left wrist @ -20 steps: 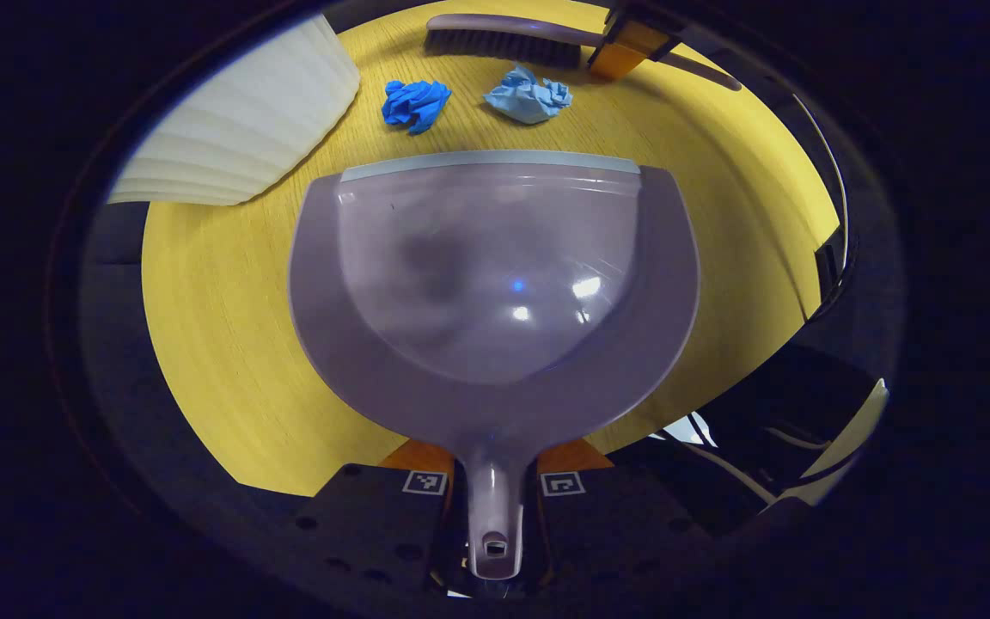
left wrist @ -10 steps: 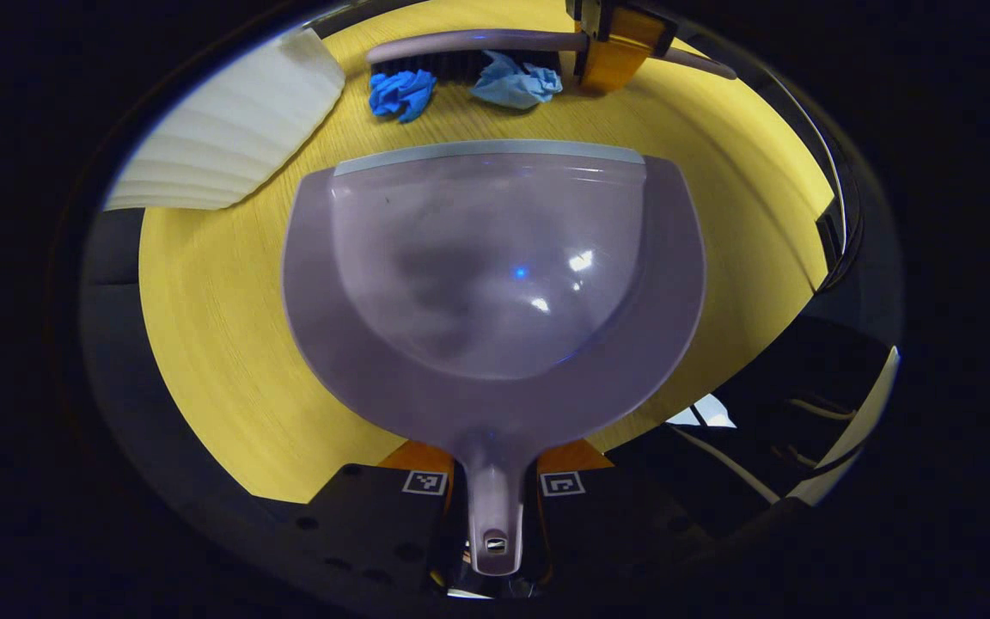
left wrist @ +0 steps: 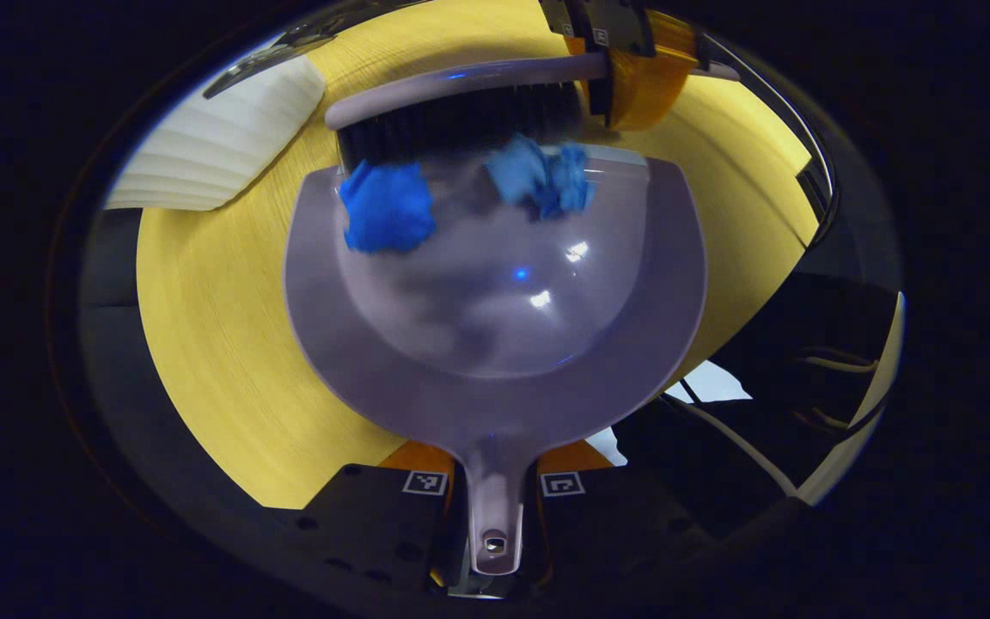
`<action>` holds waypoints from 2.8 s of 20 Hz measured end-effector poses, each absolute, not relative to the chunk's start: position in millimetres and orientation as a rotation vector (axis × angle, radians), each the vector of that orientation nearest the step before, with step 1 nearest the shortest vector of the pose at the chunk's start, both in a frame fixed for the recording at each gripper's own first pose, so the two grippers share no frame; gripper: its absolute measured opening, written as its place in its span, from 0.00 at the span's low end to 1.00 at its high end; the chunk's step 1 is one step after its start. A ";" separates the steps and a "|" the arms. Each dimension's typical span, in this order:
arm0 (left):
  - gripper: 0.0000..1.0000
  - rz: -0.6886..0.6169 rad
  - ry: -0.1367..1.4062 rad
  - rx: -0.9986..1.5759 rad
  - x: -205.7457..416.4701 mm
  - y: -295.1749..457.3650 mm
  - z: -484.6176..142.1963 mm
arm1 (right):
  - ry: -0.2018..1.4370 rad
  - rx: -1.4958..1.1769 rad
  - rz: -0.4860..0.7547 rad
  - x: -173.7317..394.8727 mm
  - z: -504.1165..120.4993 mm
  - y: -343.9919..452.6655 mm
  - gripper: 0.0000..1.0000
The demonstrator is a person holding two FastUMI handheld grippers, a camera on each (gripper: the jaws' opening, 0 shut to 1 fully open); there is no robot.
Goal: Pick up the small broom and dustpan from the desktop, sweep the trash into the dustpan with the broom, and then empty the trash into the garbage bin.
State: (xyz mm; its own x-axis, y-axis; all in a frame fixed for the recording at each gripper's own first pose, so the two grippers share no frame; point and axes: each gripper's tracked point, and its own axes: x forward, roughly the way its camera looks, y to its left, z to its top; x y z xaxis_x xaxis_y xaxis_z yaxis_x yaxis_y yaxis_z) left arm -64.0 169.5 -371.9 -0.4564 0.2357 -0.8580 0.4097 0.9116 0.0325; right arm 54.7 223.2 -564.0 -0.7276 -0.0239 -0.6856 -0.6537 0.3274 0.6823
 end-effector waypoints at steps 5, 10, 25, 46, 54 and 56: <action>0.23 -0.223 1.992 0.452 -61.8 170.5 -366.5 | 1.975 -0.353 1.357 64.3 -557.6 226.8 0.21; 0.23 -0.167 1.805 0.392 -53.5 159.1 -354.1 | 1.764 -0.078 1.211 89.6 -533.2 200.0 0.21; 0.23 -0.085 1.220 0.503 45.5 175.8 -271.7 | 0.956 0.696 0.571 27.5 -545.4 114.5 0.20; 0.24 -0.072 1.163 2.291 180.7 342.5 -118.4 | 0.929 0.669 0.520 -25.8 -555.2 113.1 0.20; 0.22 0.039 0.851 1.633 182.3 245.1 -119.3 | 0.887 0.576 0.475 -14.5 -534.1 100.2 0.21; 0.22 0.024 0.751 1.416 185.2 202.8 -116.2 | 0.831 0.532 0.474 -1.7 -508.4 98.5 0.20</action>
State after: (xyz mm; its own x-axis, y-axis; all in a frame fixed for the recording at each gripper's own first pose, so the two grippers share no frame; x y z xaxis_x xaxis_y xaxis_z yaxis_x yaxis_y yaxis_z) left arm 185.2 202.8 -116.2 0.7729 0.4426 -0.4546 0.4122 0.1945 0.8901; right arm -1.7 98.5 -508.4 0.5867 0.5844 -0.5606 -0.1849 0.7707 0.6098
